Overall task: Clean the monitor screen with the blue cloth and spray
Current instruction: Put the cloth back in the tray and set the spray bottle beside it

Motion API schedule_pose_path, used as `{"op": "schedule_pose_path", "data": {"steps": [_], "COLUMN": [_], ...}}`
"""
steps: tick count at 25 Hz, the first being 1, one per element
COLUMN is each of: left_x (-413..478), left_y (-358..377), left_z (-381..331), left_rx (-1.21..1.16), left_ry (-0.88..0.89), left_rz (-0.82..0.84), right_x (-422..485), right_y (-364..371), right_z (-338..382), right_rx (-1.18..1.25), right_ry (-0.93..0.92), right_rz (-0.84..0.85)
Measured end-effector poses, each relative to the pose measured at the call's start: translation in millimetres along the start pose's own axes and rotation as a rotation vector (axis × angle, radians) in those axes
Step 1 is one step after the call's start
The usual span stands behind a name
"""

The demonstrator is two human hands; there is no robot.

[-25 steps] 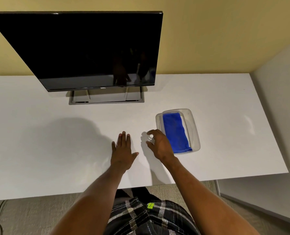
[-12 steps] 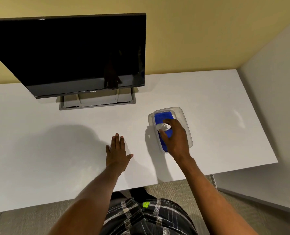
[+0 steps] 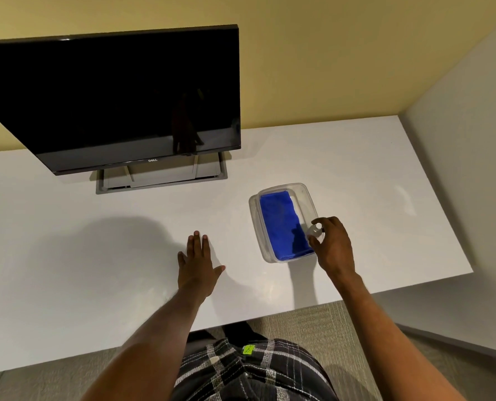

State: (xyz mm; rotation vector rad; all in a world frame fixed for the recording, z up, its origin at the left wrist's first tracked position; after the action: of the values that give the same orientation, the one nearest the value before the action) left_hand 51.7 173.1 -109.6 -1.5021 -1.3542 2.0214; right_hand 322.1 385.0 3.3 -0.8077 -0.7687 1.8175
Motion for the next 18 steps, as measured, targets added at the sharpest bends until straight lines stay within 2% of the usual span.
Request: {"op": "schedule_pose_path", "data": {"steps": [14, 18], "left_x": [-8, -7], "left_y": [-5, -6], "left_z": [1, 0], "left_rx": [-0.039, -0.051], "left_ry": [0.002, 0.001], "left_rz": [-0.020, -0.016], "right_x": [-17, -18], "right_y": [3, 1], "right_z": [-21, -21], "right_rx": [0.119, -0.007], "right_ry": [0.129, 0.145], "right_rz": [-0.002, -0.012]}}
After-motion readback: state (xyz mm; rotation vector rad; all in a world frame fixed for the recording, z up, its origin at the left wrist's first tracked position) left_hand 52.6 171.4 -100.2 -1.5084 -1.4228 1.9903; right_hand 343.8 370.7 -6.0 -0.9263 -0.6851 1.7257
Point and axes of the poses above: each hand's wrist, its own x-axis towards the middle knuckle, its own y-axis out of the palm, z = x × y, the point moved 8 cm from there along x, towards the middle knuckle, and after that the axes turned 7 degrees about x, right-handed, at the moved point
